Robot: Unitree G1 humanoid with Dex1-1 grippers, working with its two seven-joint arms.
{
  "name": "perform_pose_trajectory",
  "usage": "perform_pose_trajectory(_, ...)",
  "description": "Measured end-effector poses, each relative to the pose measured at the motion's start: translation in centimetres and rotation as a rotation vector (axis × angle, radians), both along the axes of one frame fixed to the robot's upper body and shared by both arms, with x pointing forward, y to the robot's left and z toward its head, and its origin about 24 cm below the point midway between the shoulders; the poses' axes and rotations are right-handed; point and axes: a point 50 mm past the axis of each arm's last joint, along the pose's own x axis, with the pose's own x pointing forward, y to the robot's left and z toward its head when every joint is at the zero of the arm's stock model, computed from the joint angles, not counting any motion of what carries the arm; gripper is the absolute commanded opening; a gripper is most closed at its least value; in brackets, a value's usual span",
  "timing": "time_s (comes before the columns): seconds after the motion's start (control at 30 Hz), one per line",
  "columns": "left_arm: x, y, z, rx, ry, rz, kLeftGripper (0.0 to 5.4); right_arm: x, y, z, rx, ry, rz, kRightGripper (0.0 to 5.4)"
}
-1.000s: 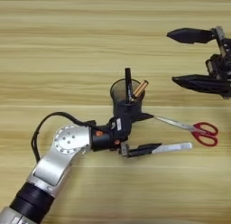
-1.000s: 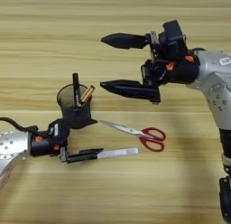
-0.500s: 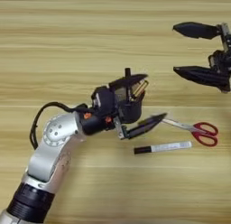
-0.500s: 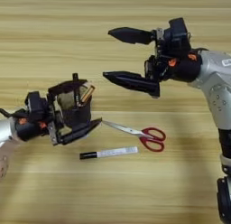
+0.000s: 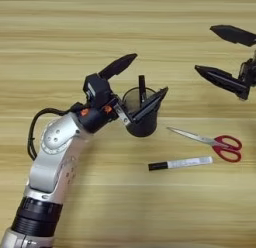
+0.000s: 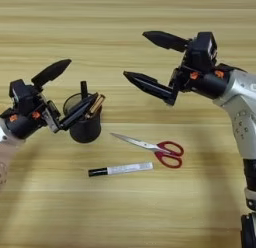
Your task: Move the objects on the table
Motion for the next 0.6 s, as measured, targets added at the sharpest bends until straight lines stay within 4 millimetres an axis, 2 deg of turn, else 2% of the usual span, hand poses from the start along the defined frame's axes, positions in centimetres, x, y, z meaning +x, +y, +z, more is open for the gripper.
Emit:
perform_pose_trajectory(0.33, 1.4, 1.7, -1.7, 0.094, 0.032, 0.210, 5.37, -0.6, -0.9, -1.8, -0.037, 0.015, -0.185, 5.40)
perform_pose_trajectory(0.6, 1.7, 2.5, -2.9, 0.192, 0.040, 0.255, 5.37, -0.6, -1.3, -3.3, -0.081, 0.049, -0.239, 5.40)
